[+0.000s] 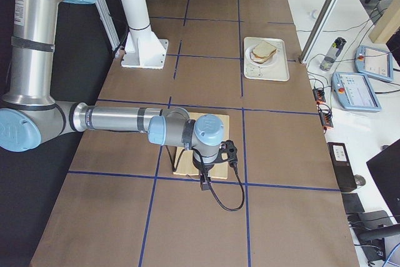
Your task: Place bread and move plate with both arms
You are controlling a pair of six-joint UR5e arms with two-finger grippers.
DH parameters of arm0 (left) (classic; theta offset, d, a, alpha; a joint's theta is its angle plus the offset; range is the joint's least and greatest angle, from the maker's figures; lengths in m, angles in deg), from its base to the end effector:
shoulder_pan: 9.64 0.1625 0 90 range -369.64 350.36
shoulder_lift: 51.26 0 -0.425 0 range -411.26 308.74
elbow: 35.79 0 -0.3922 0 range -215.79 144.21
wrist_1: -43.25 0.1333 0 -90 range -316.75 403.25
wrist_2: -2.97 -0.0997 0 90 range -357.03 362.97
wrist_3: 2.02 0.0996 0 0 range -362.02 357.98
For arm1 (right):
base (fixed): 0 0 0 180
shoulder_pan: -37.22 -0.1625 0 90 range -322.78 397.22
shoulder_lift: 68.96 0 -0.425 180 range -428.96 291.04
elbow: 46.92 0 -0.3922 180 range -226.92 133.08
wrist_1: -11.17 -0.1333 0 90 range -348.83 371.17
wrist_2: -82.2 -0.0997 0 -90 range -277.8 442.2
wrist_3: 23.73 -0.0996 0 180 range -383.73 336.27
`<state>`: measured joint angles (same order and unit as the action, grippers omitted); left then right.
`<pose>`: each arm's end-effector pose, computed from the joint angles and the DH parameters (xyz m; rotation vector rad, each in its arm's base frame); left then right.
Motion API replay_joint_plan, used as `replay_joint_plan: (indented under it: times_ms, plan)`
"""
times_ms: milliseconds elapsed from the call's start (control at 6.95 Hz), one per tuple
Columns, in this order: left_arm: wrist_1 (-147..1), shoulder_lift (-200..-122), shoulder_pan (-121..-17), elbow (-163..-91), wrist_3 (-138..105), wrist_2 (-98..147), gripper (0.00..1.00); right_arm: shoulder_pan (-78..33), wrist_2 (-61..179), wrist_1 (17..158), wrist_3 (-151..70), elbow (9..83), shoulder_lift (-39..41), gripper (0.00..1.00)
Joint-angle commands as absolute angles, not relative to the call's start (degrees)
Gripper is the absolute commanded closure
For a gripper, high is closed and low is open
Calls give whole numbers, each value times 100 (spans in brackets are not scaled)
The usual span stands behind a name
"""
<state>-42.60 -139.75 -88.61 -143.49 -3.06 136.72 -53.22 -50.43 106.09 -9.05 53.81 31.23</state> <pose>0.0282 -0.4815 0.5276 0.1190 0.7794 0.2455 0.0690 -0.4103 0.6578 0.0256 -0.7482 -0.2084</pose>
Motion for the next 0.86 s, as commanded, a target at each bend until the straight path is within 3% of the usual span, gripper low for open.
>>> replay_joint_plan:
  times_ms: [0,719]
  plan:
    - [-4288,-13427,-9514,-13907,395,13797,0,-5322,-5043,10609,-905,5389,3123,0]
    - [-4227,-13012,-10060,-13625,387,13771,0,-5322,-5043,10609,-888,5406,3141,0]
